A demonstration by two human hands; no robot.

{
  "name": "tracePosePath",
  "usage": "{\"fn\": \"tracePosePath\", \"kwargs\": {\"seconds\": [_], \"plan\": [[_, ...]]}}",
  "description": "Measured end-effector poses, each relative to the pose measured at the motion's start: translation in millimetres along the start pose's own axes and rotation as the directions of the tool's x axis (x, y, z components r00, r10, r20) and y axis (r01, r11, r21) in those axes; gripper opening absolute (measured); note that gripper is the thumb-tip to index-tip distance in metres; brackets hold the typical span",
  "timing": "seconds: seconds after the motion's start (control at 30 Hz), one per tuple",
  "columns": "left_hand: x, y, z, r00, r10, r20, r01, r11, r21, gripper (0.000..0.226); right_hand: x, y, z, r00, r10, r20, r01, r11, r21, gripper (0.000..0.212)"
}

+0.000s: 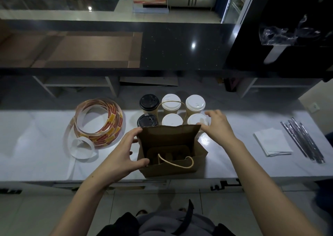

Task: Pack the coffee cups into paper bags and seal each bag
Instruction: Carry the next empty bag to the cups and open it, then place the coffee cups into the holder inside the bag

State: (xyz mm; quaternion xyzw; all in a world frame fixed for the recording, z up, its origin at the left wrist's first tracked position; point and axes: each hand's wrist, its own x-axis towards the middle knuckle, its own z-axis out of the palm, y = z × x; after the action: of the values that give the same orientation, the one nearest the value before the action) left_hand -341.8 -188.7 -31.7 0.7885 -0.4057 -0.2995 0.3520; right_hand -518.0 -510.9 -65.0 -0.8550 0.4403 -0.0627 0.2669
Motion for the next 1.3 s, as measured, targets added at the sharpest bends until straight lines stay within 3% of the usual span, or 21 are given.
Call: {"fn": "tracePosePath", "kwargs": {"seconds": [0.1, 0.27, 0.47, 0.83, 1.03, 1.3], "plan": [[-0.2, 1.5, 0.2, 1.0, -0.001, -0.007, 0.001, 1.0, -0.007, 0.096, 4.2, 1.1, 3.0, 0.999, 0.019, 0.046, -0.02, 1.0, 0.007, 0.075], [-1.7, 2.2, 0.8, 1.0, -0.003, -0.022, 0.003, 1.0, -0.012, 0.094, 2.8, 0.3, 10.7, 0.994, 0.026, 0.101, -0.024, 0.999, -0.023, 0.069], [-2.8, 3.0, 0.3, 0.999, -0.001, -0.033, 0.002, 1.0, 0.006, 0.091, 1.2, -3.3, 12.4, 0.993, 0.062, 0.099, -0.064, 0.998, 0.013, 0.075], [-0.2, 4.2, -1.0, 1.0, -0.005, 0.011, 0.005, 0.999, 0.043, 0.108, -10.2, -14.3, -4.2, 0.997, 0.074, 0.036, -0.079, 0.983, 0.166, 0.075], [1.6, 1.5, 0.3, 1.0, -0.009, 0.025, 0.007, 0.999, 0.053, 0.113, -19.4, -35.8, -44.0, 0.99, -0.039, -0.135, 0.06, 0.986, 0.157, 0.08], [1.8, 2.0, 2.7, 0.999, -0.019, 0.031, 0.017, 0.998, 0.066, 0.117, -37.4, -74.0, -97.3, 0.925, -0.234, -0.3, 0.316, 0.912, 0.263, 0.073]]}}
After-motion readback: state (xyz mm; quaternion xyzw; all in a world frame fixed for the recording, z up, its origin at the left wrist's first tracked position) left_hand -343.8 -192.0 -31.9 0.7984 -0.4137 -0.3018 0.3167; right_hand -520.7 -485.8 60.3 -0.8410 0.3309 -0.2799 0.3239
